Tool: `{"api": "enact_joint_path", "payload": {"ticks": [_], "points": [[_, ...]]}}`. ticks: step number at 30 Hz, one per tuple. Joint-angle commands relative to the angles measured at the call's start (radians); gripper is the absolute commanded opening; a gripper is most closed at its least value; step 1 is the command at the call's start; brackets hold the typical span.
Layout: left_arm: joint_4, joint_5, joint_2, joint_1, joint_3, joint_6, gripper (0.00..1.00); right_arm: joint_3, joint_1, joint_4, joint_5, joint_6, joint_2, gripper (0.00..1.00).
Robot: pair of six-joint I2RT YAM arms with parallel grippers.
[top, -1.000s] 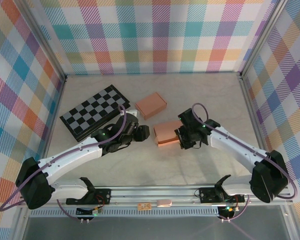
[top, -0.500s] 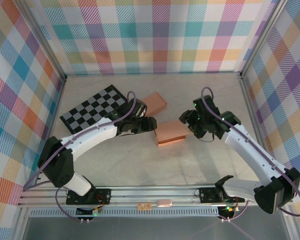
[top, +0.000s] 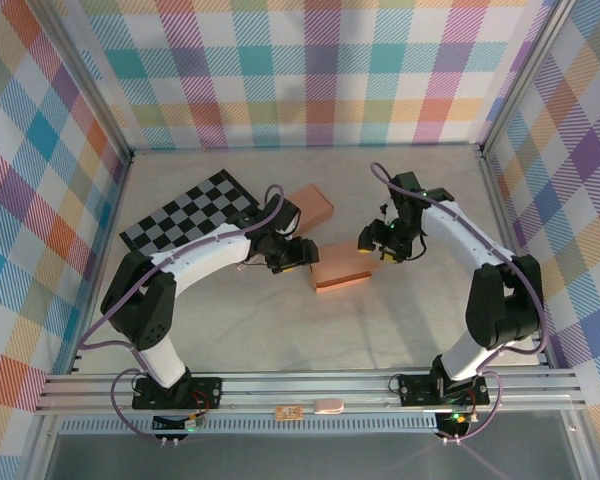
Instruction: Fold the paper box
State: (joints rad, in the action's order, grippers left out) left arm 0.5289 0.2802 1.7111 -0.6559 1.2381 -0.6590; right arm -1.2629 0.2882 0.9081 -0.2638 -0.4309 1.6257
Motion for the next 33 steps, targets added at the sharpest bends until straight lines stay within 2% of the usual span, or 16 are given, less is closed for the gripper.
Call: {"api": "enact_joint_path", "payload": {"ticks": [1,8,33], "points": [[-0.049,0.029,0.030,0.012,-0.016,-0.022,0.63,-0.032,0.002,0.022,-0.031,0.078,0.043,0.57],[-0.145,0.077,0.068,0.012,-0.067,-0.075,0.59,-0.031,0.003,-0.001,-0.043,0.086,0.099,0.53],[-0.189,0.076,0.119,0.012,-0.106,-0.045,0.37,0.060,0.004,-0.077,-0.026,0.088,0.173,0.41]]}}
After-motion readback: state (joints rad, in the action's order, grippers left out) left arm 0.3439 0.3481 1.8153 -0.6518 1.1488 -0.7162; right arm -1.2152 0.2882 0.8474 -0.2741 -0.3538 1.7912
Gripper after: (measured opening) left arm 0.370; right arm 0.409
